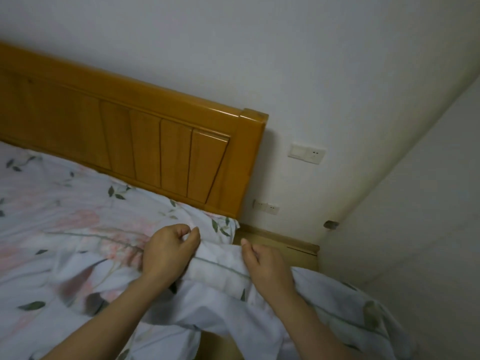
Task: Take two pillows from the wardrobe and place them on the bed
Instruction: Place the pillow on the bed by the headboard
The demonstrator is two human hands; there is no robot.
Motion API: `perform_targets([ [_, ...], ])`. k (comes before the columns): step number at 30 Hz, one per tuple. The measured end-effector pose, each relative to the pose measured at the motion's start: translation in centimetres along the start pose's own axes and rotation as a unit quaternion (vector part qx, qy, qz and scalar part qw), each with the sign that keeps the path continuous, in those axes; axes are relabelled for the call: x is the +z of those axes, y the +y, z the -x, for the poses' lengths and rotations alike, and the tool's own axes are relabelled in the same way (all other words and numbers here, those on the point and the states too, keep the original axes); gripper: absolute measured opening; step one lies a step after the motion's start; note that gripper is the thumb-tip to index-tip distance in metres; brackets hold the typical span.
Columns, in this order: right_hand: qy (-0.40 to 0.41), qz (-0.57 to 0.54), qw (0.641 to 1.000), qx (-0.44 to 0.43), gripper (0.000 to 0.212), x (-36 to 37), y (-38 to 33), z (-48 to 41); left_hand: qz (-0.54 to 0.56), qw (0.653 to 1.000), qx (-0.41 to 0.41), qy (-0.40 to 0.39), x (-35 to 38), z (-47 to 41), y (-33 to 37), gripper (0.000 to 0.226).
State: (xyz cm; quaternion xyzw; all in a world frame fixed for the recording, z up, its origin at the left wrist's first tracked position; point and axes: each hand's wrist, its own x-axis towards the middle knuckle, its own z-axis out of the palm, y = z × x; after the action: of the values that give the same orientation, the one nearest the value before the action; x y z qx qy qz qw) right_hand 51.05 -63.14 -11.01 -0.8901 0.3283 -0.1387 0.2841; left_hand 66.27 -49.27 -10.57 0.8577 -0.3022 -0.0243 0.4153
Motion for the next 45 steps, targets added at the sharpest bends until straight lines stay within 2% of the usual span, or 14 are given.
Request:
perform_targets([
  [11,-0.078,-0.003,0.988,-0.134,0.052,1.2,2.7,-13.5,-0.053,0.988,-0.122,0.084,3.8,-6.5,0.1,0.049],
  [18,-0.160,0.005,0.970,-0.180,0.051,3.5,2.3,-19.2,-0.057,0.970,-0.203,0.120,5.1,-8.2,-1.9,0.049],
  [30,-0.226,0.043,0.948,-0.219,0.050,10.0,-2.9,-24.9,-0.065,0.956,-0.251,0.138,3.0,-12.5,-9.2,0.049],
  [45,-0.313,0.042,0.926,-0.207,0.048,17.1,-4.7,-33.7,-0.116,0.925,-0.328,0.151,4.3,-19.8,-15.5,0.047],
])
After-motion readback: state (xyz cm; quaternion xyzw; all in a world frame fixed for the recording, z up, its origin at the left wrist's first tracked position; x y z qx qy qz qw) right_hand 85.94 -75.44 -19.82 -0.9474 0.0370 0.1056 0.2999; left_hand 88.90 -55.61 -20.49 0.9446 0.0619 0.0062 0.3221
